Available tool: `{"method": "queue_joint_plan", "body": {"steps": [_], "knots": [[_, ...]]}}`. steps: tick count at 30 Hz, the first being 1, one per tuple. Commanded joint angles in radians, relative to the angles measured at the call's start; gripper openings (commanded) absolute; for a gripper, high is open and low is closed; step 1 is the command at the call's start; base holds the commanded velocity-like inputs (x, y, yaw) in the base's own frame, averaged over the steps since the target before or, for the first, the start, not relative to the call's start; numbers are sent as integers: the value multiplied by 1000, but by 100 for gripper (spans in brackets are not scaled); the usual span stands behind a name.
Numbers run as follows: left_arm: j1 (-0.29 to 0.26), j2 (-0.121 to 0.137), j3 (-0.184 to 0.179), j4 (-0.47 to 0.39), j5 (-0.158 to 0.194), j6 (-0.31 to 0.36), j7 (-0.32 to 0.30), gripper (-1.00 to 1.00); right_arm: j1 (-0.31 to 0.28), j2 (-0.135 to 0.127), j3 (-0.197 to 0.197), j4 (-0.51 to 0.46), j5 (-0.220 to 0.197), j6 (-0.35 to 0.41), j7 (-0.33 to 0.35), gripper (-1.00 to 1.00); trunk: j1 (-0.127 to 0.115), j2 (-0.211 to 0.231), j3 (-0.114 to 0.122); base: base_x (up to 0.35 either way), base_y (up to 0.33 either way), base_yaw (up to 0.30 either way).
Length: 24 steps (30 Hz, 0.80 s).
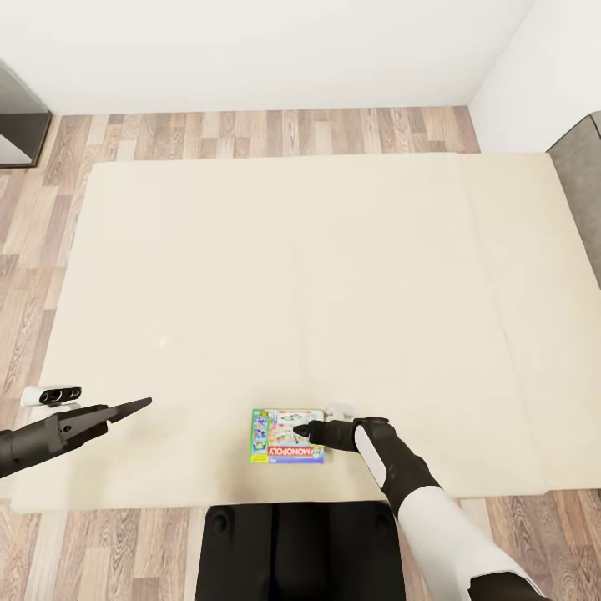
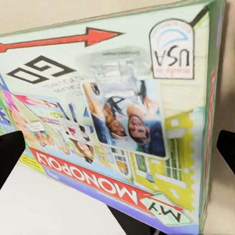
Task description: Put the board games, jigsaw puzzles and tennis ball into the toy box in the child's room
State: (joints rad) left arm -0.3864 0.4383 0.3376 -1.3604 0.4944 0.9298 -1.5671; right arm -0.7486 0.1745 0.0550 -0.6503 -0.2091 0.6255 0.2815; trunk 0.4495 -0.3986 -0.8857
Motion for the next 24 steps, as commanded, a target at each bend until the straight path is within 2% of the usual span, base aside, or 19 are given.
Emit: {"method": "queue_joint_plan", "body": {"steps": [1,24], "knots": [[0,0,0,0,0,11,-4,100,0,0,0,-1,0,5,-2,100,1,-1,-1,-27,0,0],[0,0,0,0,0,11,-4,100,0,0,0,-1,0,5,-2,100,1,-1,-1,-3,0,0]]}}
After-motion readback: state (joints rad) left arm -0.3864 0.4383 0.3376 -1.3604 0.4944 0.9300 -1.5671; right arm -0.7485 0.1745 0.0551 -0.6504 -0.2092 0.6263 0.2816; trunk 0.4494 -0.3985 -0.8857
